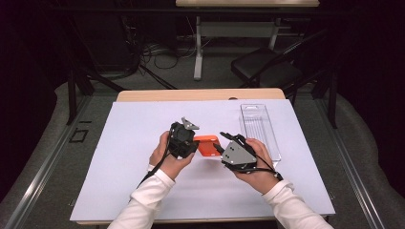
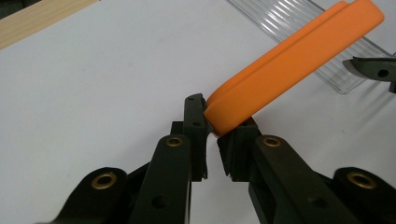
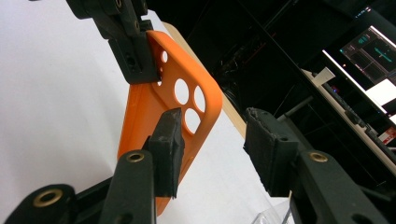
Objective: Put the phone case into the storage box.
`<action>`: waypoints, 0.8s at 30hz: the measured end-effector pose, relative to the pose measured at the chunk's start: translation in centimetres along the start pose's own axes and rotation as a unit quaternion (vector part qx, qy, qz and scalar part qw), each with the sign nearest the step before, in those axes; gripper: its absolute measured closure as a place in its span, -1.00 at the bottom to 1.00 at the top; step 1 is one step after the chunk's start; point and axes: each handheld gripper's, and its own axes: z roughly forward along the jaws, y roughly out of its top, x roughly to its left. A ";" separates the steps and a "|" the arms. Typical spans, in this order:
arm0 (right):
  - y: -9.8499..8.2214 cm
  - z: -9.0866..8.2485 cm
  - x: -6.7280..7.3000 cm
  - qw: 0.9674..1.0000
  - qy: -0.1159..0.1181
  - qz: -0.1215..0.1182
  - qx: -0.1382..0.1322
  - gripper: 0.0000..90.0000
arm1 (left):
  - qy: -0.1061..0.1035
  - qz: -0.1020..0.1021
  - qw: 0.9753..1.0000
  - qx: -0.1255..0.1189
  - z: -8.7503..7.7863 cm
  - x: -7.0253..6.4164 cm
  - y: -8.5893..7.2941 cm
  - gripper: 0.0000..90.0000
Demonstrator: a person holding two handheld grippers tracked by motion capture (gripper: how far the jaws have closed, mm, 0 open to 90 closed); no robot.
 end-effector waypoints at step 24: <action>0.2 0.1 0.6 0.999 -0.010 -0.044 0.004 0.60 | 0.010 0.030 0.999 0.009 0.5 -1.5 0.0 0.81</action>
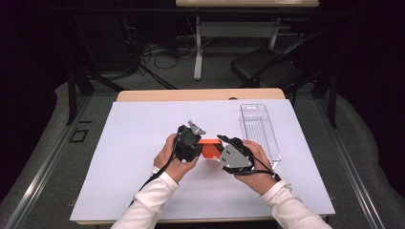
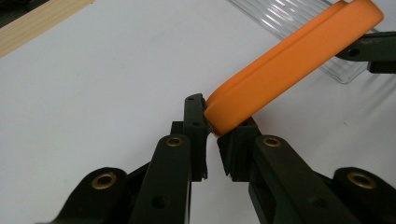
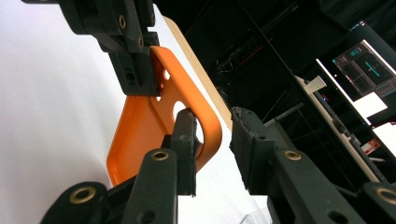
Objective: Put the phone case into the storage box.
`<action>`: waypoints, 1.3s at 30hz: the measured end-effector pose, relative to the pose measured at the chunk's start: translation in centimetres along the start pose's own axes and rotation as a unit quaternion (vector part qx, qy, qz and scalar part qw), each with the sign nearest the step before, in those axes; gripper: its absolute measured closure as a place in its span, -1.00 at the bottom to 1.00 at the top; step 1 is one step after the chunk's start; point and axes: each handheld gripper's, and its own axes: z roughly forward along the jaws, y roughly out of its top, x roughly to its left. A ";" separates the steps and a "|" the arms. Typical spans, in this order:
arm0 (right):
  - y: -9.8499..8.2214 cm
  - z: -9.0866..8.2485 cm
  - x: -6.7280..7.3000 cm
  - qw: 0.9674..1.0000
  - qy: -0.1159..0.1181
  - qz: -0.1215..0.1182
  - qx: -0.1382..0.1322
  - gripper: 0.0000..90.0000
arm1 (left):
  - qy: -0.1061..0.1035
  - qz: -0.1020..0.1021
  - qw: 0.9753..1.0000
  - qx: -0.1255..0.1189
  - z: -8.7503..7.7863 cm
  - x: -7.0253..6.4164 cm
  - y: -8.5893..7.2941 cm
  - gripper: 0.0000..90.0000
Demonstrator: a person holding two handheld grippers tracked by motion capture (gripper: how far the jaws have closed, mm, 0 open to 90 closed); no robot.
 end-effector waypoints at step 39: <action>-0.2 0.0 0.1 1.000 -0.021 -0.021 -0.001 0.79 | -0.018 -0.008 1.000 -0.016 -0.3 0.2 -0.2 0.71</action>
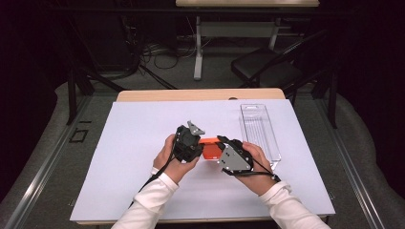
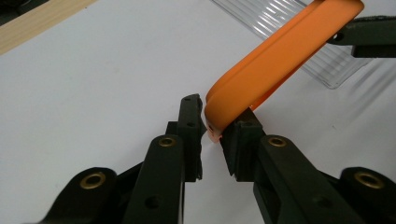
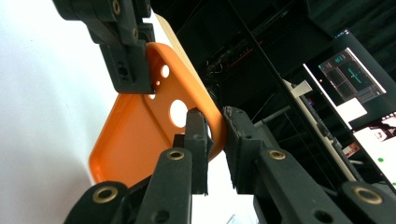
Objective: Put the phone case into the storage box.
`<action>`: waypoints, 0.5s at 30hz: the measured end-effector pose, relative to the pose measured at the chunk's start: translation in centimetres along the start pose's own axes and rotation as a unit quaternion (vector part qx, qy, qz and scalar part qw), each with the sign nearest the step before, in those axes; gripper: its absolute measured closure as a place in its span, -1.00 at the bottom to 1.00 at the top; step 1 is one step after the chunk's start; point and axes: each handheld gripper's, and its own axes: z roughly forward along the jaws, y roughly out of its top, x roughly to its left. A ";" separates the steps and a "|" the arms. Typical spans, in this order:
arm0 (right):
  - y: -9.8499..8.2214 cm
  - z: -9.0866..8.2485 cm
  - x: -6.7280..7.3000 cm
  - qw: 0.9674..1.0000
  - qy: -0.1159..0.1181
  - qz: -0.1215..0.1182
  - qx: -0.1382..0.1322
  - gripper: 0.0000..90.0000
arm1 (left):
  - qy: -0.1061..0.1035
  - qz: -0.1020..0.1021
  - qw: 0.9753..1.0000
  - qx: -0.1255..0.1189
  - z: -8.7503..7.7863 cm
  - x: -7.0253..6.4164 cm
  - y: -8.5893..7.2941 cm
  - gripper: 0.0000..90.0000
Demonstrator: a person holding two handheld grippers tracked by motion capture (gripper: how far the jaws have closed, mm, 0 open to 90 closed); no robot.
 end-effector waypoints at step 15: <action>-0.5 -0.1 -0.3 1.000 -0.007 0.004 -0.015 0.79 | -0.014 -0.004 1.000 -0.020 -0.4 0.4 -0.1 0.43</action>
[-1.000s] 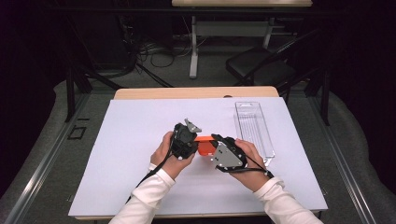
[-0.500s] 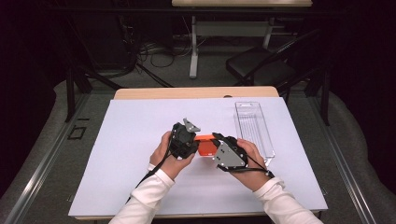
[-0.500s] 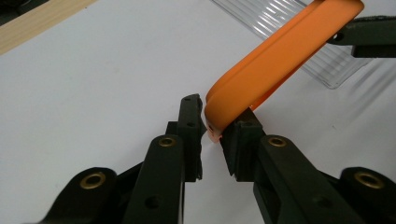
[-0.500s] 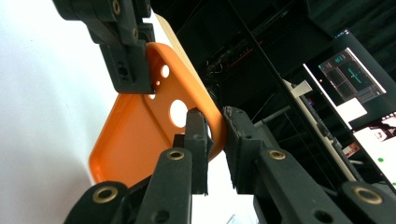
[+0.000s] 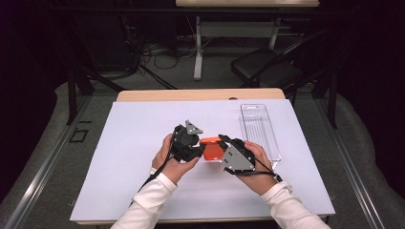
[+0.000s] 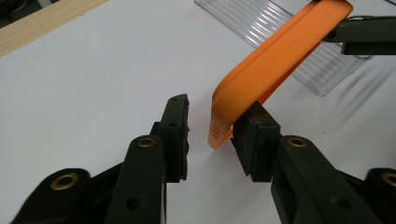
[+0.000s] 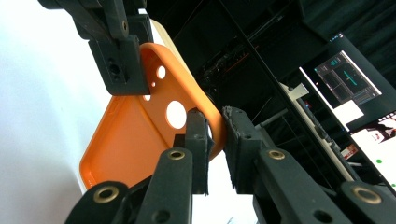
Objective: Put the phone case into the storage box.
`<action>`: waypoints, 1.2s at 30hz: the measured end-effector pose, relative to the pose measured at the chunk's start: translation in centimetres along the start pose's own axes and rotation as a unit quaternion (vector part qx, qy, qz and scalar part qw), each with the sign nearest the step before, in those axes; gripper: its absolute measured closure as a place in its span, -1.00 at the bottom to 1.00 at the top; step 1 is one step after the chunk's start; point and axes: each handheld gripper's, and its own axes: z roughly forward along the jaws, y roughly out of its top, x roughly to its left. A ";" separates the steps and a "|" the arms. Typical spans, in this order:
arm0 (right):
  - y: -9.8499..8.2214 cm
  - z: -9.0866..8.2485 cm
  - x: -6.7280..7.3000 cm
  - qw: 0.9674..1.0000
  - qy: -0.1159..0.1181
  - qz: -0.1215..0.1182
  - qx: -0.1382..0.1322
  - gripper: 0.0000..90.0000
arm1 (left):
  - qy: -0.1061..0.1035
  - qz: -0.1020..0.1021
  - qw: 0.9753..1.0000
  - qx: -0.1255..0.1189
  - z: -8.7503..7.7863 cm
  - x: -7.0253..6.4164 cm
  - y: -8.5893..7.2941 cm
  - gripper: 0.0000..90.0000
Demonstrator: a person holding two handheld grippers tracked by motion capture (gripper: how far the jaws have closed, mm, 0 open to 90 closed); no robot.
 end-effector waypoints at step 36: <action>-1.8 -0.3 -2.4 0.997 -0.022 0.050 -0.061 0.79 | -0.049 -0.024 0.995 -0.085 -1.3 3.4 -1.5 0.01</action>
